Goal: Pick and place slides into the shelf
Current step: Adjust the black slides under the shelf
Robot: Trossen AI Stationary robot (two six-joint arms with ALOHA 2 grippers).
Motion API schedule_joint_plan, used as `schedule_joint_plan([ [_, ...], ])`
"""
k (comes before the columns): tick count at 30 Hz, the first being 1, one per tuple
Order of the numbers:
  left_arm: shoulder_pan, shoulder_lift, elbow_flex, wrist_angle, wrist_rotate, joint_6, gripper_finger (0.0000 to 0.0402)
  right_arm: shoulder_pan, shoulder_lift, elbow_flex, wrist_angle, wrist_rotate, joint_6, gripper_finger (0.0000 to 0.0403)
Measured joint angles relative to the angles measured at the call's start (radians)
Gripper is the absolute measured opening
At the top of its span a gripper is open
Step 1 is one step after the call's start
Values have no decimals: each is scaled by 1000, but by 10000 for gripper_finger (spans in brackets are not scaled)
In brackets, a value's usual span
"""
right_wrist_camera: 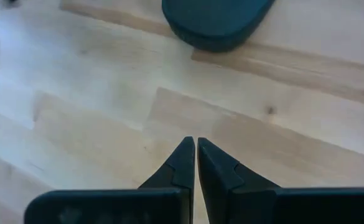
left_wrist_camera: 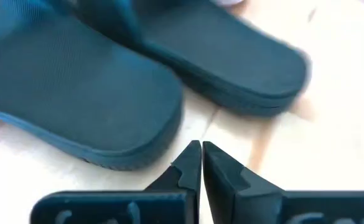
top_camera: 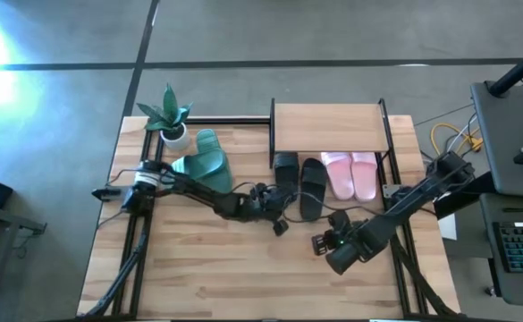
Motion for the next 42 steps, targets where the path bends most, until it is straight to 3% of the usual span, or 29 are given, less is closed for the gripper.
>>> schedule_joint_plan([
  [5, -65, -40, -7, -26, 3, 0, 1, -61, 59, -53, 115, 7, -69, 13],
  [18, -148, -53, -7, -47, -32, -2, 1, -262, 73, -126, 139, 114, -234, 13],
  [25, -81, -40, -7, -37, -95, -1, 1, -262, 1, -116, 140, 150, -292, 13],
  [34, 55, -28, -10, -36, -49, 7, 1, -243, -94, -102, 133, 171, -325, 13],
  [37, 80, -28, -11, -34, -25, 8, 1, -225, -136, -99, 60, 142, -296, 13],
  [40, 78, -34, -14, -35, -18, 26, 1, -211, -149, -123, -44, 26, -217, 13],
  [42, 66, -40, -14, -26, 10, 28, 1, -207, -151, -160, -6, -53, -220, 13],
])
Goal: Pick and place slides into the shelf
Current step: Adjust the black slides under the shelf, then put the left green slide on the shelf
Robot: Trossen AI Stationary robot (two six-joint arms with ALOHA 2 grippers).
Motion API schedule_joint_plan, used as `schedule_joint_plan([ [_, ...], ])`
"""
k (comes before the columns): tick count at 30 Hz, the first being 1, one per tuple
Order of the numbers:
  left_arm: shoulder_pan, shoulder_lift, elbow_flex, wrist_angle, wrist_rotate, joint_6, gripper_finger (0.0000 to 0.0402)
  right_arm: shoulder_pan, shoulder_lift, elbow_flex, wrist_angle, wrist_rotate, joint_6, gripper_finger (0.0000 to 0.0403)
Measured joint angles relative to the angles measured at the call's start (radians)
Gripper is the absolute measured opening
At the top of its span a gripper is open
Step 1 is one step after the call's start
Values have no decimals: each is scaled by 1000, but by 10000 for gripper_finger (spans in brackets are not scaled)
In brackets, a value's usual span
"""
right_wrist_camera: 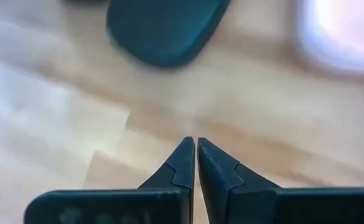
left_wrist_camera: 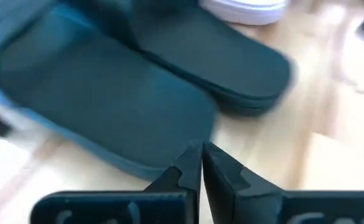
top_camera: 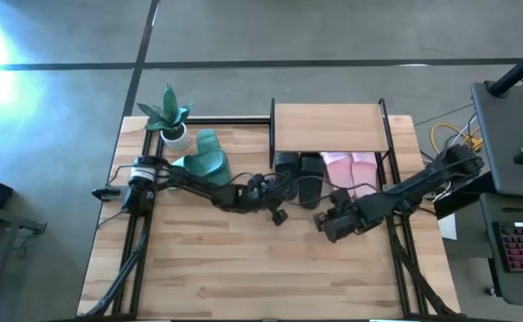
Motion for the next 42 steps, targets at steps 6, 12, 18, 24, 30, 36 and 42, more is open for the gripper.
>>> schedule_joint_plan([
  [6, -77, -1, 0, 2, 83, 0, 1, -20, 6, -92, 286, -35, -40, 12],
  [12, -152, -1, 0, 10, 69, -3, 1, -103, 65, -108, 332, -15, -120, 12],
  [18, -181, -1, 0, 8, 36, -51, 1, -199, 118, -108, 366, 19, -233, 12],
  [24, -179, -1, 0, 8, 11, -56, 1, -226, 106, -108, 363, 138, -220, 12],
  [30, -177, -1, 0, 7, 10, -61, 1, -183, 52, -108, 366, -9, -273, 12],
  [36, -172, -19, 1, -38, 11, -109, 1, -52, -42, -108, 260, -28, -171, 12],
  [42, -169, -66, 1, -178, 10, -109, 1, 91, -128, -108, -129, -69, 171, 12],
])
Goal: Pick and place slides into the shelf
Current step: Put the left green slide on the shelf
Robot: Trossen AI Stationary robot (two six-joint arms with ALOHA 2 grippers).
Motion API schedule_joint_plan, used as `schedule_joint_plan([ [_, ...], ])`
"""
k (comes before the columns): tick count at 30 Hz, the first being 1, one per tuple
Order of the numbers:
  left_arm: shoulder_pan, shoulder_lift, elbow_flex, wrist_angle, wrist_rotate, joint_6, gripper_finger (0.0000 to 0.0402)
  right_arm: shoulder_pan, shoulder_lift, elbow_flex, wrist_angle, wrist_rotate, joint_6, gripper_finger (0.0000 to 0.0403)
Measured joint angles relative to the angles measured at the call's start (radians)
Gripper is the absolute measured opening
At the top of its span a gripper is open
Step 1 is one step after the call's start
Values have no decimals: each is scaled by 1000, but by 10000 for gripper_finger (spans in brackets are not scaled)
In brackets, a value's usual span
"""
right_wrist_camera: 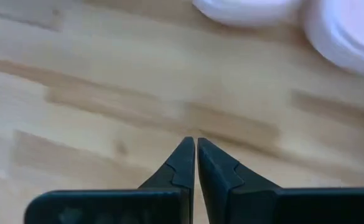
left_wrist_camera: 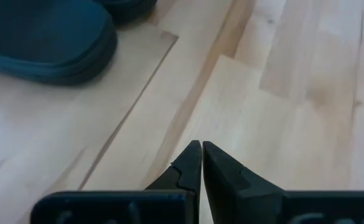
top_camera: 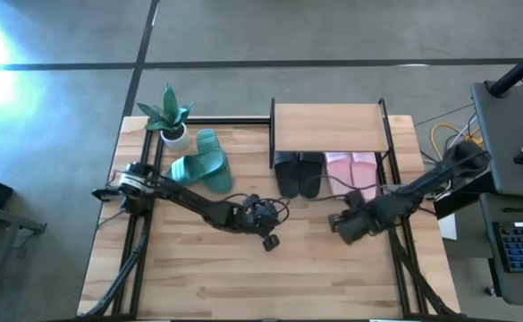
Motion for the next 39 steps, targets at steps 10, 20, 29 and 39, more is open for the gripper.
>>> schedule_joint_plan([
  [10, 13, -122, 0, -57, 31, 4, 1, 89, -55, -9, -233, -96, 205, 12],
  [20, 18, -329, -43, -336, -56, 1, 1, 16, -1, -50, 627, 2, -223, 12],
  [29, 35, -674, -110, -818, -401, -402, 1, -199, 122, 31, 844, -6, -553, 23],
  [39, -2, -881, -262, -1094, -329, -865, 5, -431, 325, 312, 949, -311, -924, 140],
])
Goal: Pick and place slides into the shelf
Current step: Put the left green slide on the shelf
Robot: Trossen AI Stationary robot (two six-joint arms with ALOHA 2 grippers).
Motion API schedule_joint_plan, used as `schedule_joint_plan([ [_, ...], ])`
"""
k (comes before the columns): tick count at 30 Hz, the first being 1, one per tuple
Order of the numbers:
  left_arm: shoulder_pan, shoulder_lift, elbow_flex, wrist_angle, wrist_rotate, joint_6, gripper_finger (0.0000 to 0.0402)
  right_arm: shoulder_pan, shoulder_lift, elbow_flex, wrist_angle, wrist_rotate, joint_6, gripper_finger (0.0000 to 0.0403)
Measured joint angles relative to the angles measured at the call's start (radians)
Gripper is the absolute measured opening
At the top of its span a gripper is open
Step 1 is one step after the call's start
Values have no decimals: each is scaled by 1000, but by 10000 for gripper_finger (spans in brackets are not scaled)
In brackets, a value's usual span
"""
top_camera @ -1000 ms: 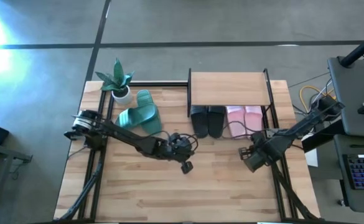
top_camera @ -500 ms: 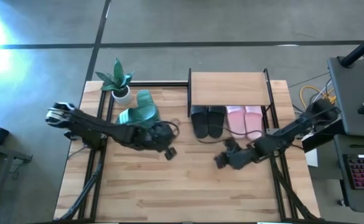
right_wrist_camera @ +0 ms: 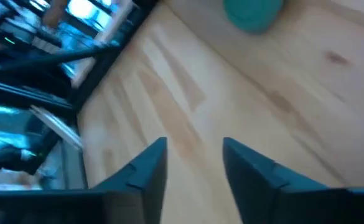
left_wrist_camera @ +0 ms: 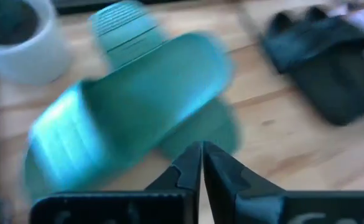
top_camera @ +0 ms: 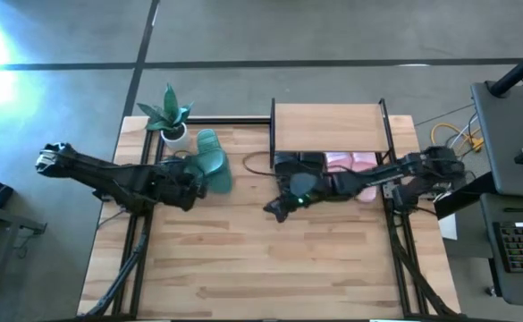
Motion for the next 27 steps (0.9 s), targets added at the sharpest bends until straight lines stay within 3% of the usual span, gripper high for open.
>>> schedule_joint_plan([
  [3, -10, -3, -32, 17, 47, -3, 17, -42, 100, 125, 5, -47, -33, 180],
  [6, -68, 7, -26, 73, 207, 200, 23, -78, 189, 247, -41, -57, -40, 207],
  [9, -175, 28, -23, 38, 362, 291, 19, -119, 263, 362, -76, -101, -36, 217],
  [11, -269, 35, -29, 24, 390, 290, 13, -149, 306, 441, -86, -127, -37, 219],
  [15, -491, 35, -33, 15, 337, 226, 4, -211, 380, 576, -141, -150, -30, 219],
  [20, -717, 42, -33, 4, 89, 10, 2, -271, 524, 785, -196, -279, 11, 219],
  [24, -759, 67, -38, -77, 50, -177, 2, -281, 665, 974, -291, -317, 3, 219],
  [27, -752, 99, -62, -261, 25, -410, 1, -286, 717, 1093, -403, -329, -55, 219],
])
